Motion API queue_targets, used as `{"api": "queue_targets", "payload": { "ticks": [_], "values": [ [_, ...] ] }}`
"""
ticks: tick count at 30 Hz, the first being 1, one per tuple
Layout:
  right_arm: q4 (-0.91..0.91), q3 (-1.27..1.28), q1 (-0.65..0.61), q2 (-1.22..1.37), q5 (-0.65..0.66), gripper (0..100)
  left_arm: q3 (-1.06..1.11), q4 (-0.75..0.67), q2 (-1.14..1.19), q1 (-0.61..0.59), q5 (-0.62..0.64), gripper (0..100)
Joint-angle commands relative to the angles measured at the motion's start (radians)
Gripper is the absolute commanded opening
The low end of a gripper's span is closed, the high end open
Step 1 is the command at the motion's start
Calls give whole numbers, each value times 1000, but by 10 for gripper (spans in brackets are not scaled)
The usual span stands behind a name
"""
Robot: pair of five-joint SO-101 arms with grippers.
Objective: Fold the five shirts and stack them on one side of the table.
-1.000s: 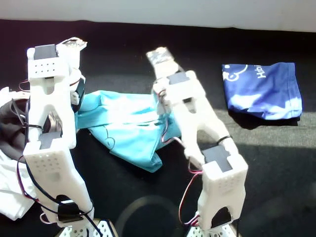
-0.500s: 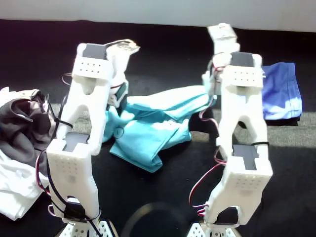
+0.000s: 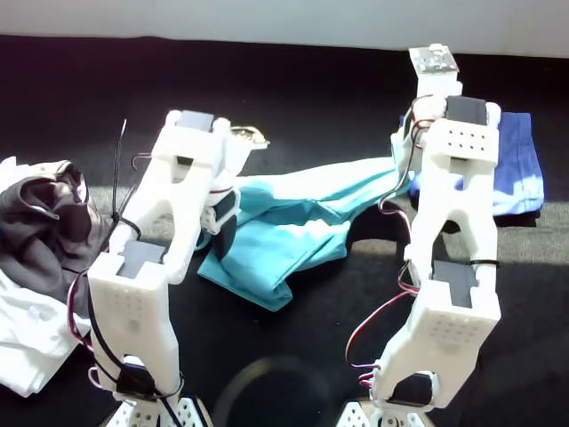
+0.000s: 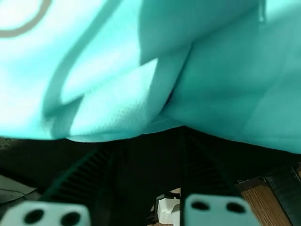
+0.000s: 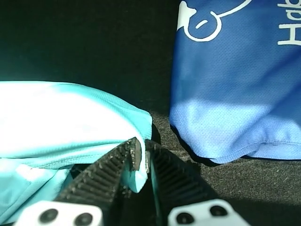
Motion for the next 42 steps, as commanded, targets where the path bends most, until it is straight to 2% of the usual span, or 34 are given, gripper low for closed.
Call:
{"api": "queue_targets", "payload": {
  "ticks": [1, 7, 14, 16, 18, 30, 39, 42],
  "values": [
    [2, -47, 12, -73, 9, 5, 44, -97, -54, -73, -81, 171],
    [4, -45, 8, -73, 9, 5, 202, -331, -65, -142, -153, 171],
    [8, -45, 8, -73, 9, 5, 213, -399, -54, -183, -189, 168],
    [8, -45, 8, -73, 9, 5, 203, -393, -68, -179, -184, 116],
    [10, -51, 8, -76, 9, 5, 177, -390, -88, -173, -183, 0],
    [7, -173, 8, -259, 3, 5, -77, -120, -467, -166, -183, 9],
    [10, -237, 8, -456, 9, 5, -107, -95, -731, -162, -183, 9],
    [19, -229, 15, -472, 9, 5, -50, -51, -762, -113, -181, 9]
  ]
}}
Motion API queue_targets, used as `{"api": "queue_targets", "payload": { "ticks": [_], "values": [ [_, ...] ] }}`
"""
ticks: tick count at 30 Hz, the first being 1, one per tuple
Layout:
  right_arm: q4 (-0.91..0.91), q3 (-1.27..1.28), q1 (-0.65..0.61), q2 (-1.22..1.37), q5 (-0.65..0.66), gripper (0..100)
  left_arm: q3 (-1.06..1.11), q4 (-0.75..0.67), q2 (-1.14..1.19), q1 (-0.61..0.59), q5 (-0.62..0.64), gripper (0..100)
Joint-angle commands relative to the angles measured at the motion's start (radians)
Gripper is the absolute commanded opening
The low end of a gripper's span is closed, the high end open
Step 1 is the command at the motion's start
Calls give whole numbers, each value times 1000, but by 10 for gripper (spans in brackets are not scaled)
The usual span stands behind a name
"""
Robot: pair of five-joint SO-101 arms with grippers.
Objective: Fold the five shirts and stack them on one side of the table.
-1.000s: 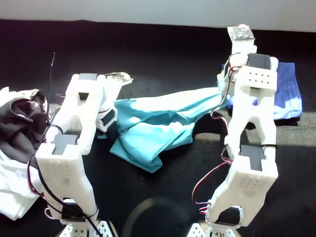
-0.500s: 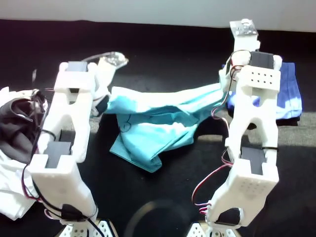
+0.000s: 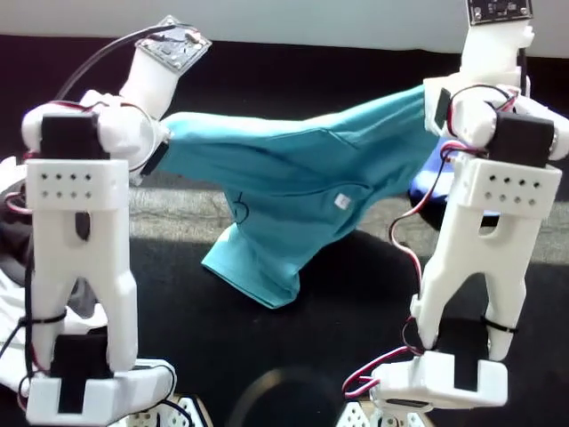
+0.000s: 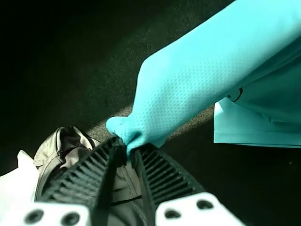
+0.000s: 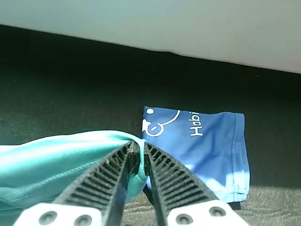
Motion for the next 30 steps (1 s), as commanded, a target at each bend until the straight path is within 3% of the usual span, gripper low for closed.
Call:
{"api": "queue_targets", "payload": {
  "ticks": [1, 4, 9, 14, 22, 30],
  "values": [
    [24, -44, 16, -58, 11, 5, 51, 57, -58, 73, 5, 9],
    [73, -42, 30, -58, 77, 5, 199, 61, -48, 131, 49, 9],
    [79, -51, 59, -56, 130, 5, 360, -100, -61, 108, 51, 9],
    [4, -136, 107, -67, 137, 5, 148, -106, -61, 79, 52, 9],
    [-28, -366, 107, -59, 137, 5, -285, 11, -61, 82, 52, 9],
    [-41, -409, 102, -68, 137, 5, -427, 11, -59, 81, 49, 9]
  ]
}}
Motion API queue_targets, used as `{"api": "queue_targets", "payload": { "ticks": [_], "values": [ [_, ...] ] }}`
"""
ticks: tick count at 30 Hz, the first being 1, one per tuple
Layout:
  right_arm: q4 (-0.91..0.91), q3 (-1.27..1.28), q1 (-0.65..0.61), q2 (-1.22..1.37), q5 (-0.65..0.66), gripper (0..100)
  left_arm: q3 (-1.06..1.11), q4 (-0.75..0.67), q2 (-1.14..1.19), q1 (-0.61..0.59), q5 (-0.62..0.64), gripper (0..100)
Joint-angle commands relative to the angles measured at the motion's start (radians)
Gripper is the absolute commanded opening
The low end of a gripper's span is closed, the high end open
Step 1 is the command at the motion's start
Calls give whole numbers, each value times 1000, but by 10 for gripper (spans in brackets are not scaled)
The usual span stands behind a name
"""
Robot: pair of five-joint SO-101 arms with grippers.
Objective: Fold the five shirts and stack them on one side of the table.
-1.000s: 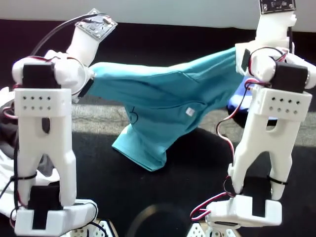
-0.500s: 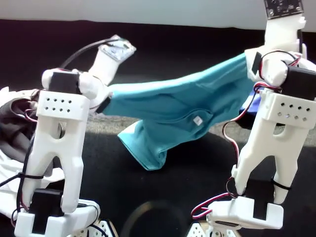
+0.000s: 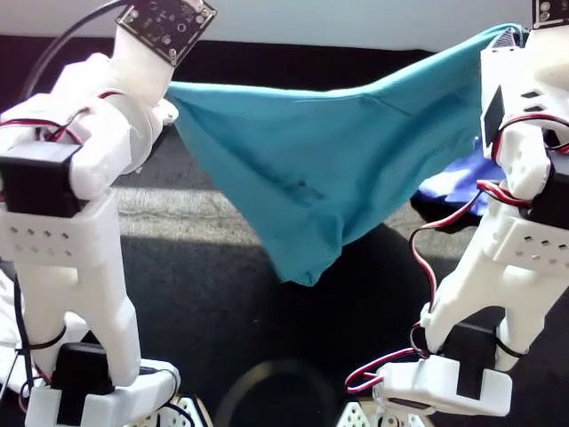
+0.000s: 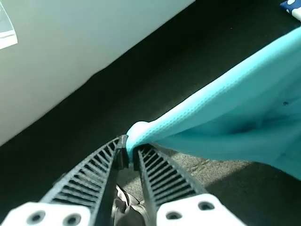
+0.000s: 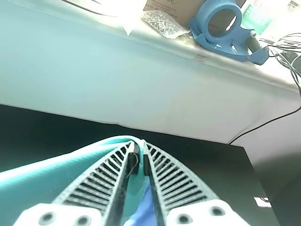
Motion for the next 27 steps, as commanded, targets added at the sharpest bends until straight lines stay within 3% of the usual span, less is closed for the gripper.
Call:
{"api": "queue_targets", "payload": {
  "ticks": [1, 12, 20, 27],
  "values": [
    [-51, -42, 1, -54, 8, 5, -65, -5, -30, -13, 3, 9],
    [-81, -101, -10, -101, 6, 5, -163, 3, -31, -16, 6, 8],
    [-73, -148, -2, -274, 9, 5, -289, 137, -31, -16, 6, 8],
    [-119, -147, 1, -369, 14, 5, -392, 147, -31, -65, 6, 8]
  ]
}}
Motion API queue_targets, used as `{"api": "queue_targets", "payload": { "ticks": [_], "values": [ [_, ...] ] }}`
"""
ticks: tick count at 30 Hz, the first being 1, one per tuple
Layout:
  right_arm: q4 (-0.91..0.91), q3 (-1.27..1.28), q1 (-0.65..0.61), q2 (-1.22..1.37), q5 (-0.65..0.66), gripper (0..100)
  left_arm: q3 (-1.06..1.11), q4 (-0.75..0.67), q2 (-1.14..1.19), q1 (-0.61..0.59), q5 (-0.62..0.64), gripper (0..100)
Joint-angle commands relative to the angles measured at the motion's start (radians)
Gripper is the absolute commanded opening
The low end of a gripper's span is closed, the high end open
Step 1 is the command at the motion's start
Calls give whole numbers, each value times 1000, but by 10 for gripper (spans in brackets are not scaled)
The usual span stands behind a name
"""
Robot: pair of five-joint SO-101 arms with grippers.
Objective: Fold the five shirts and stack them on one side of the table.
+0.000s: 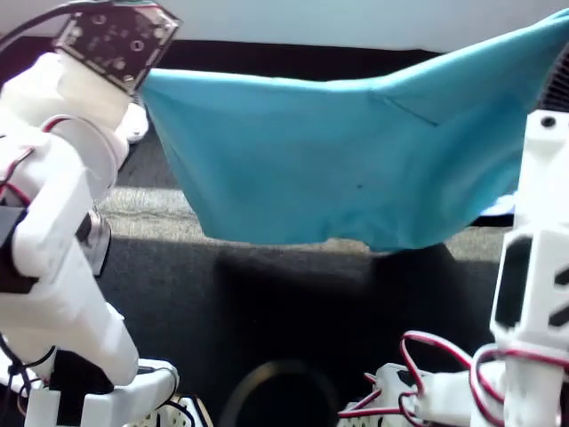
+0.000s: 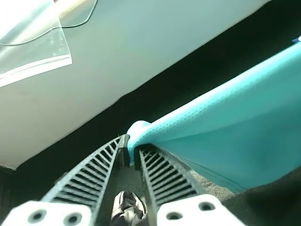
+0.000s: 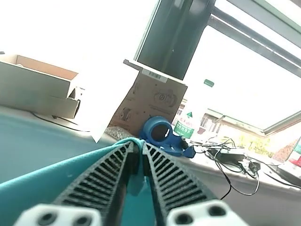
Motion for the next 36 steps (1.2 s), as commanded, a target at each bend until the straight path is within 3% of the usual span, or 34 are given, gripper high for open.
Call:
{"api": "queue_targets", "payload": {
  "ticks": [1, 11, 15, 25, 31, 36],
  "values": [
    [-39, -24, 13, -27, 11, 5, -79, 3, -30, -30, 6, 8],
    [19, -33, 30, -30, 9, 5, -131, 25, -30, -28, 9, 8],
    [56, -33, 25, -81, 8, 5, -124, 26, -71, -30, 64, 8],
    [18, -24, 27, -214, 11, 5, 412, 17, -440, -30, 84, 8],
    [27, -31, 25, -217, 8, 5, 483, 17, -587, -35, 81, 8],
    [27, -19, 24, -203, 5, 5, 486, 17, -590, -120, 80, 8]
  ]
}}
